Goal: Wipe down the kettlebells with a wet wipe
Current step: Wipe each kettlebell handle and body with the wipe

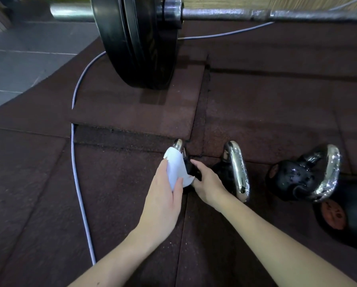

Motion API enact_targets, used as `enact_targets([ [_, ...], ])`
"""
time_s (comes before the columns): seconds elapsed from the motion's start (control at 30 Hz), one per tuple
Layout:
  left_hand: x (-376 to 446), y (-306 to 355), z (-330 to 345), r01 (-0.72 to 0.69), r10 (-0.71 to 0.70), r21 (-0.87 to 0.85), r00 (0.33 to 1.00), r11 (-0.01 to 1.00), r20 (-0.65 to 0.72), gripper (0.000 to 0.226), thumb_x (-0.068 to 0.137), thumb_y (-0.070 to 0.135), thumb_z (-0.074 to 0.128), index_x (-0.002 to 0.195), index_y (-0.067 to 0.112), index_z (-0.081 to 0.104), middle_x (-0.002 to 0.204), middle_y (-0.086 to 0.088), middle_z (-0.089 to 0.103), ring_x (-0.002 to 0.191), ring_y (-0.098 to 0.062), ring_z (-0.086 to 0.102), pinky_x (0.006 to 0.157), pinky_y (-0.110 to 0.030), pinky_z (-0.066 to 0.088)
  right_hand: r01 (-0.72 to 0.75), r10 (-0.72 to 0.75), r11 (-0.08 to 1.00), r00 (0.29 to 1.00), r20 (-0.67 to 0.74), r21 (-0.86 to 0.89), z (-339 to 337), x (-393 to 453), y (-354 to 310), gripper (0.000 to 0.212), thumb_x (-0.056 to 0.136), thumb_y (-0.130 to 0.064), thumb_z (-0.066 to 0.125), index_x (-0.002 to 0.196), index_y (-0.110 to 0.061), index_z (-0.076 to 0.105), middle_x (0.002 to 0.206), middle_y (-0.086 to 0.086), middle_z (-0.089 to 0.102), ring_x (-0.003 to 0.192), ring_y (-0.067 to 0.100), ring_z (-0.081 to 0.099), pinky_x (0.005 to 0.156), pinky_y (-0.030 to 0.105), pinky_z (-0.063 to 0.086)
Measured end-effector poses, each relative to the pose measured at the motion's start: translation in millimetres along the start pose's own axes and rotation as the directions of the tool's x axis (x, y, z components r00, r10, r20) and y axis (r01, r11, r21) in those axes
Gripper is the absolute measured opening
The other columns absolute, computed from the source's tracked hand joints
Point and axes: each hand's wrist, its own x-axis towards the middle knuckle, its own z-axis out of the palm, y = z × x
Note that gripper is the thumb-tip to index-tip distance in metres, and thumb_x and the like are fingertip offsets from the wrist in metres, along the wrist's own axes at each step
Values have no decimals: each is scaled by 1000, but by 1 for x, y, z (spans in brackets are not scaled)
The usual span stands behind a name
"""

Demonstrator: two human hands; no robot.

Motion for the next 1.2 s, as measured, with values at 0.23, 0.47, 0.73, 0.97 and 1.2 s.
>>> enact_targets([
  [0.23, 8, 2, -26, -77, 40, 341, 993, 937, 113, 62, 101, 57, 38, 149, 18, 40, 133, 1, 54, 111, -26, 64, 84, -35, 51, -16, 16, 999, 1000, -2, 43, -1, -2, -3, 64, 103, -38, 64, 161, -37, 37, 165, -1, 42, 152, 22, 40, 121, 36, 34],
  [0.47, 53, 27, -14, 24, -43, 193, 994, 981, 96, 46, 108, 36, 43, 144, 7, 43, 137, -17, 55, 122, -36, 56, 94, -41, 44, -9, 9, 998, 1000, 4, 70, 0, -2, -1, 61, 103, -37, 64, 160, -33, 40, 158, -5, 50, 148, 20, 45, 122, 36, 36],
  [0.73, 69, 34, -12, -21, -1, 243, 996, 970, 89, 42, 111, 37, 36, 143, 11, 43, 126, -14, 61, 117, -38, 62, 92, -50, 50, -11, 11, 998, 1000, 6, 60, -1, 0, 0, 64, 101, -43, 65, 159, -35, 39, 160, -3, 48, 149, 22, 43, 124, 42, 36],
  [0.97, 28, 19, -17, 33, -55, 275, 996, 961, 73, 66, 104, 54, 24, 152, 11, 36, 140, -13, 57, 130, -36, 56, 100, -46, 47, 9, -9, 999, 1000, -3, 48, 0, -1, 0, 63, 103, -38, 63, 161, -32, 38, 160, -3, 48, 151, 22, 42, 123, 37, 35],
  [1.2, 96, 57, -17, -27, -32, 566, 995, 824, 93, 27, 103, 8, 30, 126, 8, 43, 123, -14, 46, 64, -21, 32, 59, -36, 35, 28, -30, 998, 999, 26, 62, -3, -7, -3, 66, 105, -34, 62, 164, -27, 33, 166, 0, 41, 155, 19, 34, 126, 34, 26],
])
